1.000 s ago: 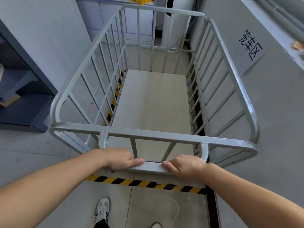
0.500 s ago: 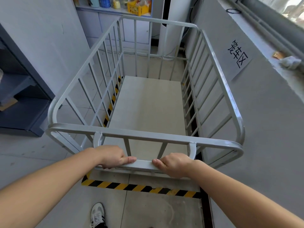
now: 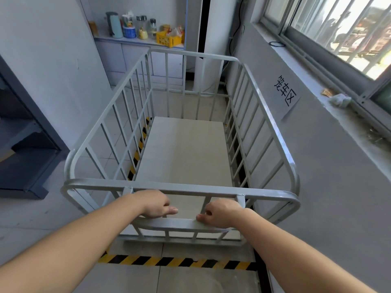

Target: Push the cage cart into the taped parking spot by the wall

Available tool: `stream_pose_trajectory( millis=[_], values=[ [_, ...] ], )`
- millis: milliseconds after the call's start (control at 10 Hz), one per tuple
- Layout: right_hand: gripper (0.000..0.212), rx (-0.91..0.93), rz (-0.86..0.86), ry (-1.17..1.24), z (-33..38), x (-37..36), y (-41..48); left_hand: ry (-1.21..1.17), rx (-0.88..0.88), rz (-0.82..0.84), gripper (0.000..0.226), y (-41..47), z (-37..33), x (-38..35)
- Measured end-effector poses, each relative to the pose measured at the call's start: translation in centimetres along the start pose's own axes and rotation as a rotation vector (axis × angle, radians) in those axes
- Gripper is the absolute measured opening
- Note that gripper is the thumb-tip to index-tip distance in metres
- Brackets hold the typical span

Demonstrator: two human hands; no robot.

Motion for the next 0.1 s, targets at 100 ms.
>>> stream_pose_trajectory(
  millis=[100],
  values=[
    [0.054,-0.048,0.012,0.012,0.03,1.22,-0.20,0.035,0.030,-0.004,0.046,-0.33,-0.04,1.33]
  ],
)
Point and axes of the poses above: each hand's wrist, its own y-axis towards the middle knuckle, its own x-axis out of the back of the hand, z = x × y, the point moved 3 cm from there along y, towards the middle knuckle, and after that the axes turned 6 degrees about x, right-handed, at the moved point
